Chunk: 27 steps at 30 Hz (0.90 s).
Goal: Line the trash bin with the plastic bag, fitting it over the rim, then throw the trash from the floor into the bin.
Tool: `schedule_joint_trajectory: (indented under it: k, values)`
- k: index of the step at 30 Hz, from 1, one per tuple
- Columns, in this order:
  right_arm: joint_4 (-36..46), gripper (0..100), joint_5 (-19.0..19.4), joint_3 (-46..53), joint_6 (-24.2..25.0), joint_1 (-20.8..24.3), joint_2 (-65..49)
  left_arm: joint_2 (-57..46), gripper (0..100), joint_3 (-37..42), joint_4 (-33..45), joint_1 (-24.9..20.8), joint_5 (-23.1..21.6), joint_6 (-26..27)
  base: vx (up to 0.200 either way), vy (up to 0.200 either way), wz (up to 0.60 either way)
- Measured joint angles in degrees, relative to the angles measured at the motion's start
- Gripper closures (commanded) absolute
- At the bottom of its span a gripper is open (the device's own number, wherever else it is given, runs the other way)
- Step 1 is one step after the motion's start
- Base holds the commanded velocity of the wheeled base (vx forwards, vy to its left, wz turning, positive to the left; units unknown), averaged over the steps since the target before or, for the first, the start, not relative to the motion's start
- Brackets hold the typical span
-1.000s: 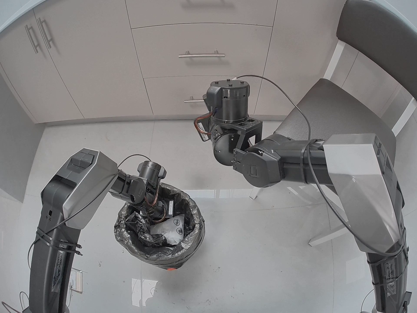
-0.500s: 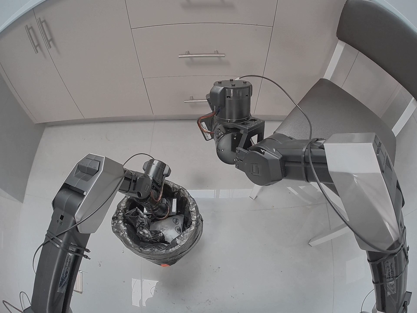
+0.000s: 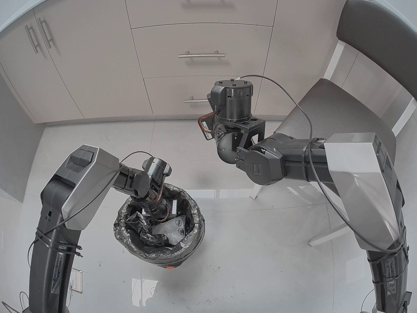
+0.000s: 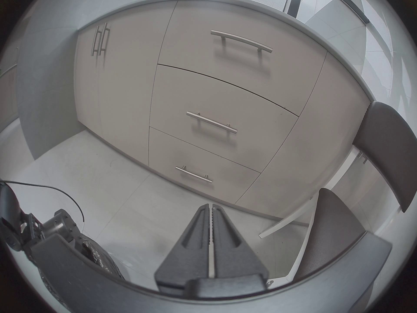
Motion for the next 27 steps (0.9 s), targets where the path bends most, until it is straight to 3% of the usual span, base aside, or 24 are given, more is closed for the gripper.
schedule_joint_trajectory:
  k: [11,16,20,27]
  values:
    - [-0.02,100,-0.05,0.00,0.00,0.50,0.52,-7.51,100,10.42,-0.33,-0.71,0.46,0.46,0.000,0.000,0.00]
    - [-0.02,100,-0.16,0.00,-0.05,0.59,0.76,-9.18,100,13.65,-0.15,-0.52,0.24,5.67,0.000,0.000,0.00]
    - [-0.05,100,-0.20,0.00,-0.05,0.56,0.94,-9.44,100,14.75,0.07,-0.35,0.15,9.25,0.000,0.000,0.00]
    - [-0.11,100,-0.20,0.00,-0.16,0.48,1.00,-7.14,100,12.76,-0.13,0.17,0.24,10.68,0.000,0.000,0.00]
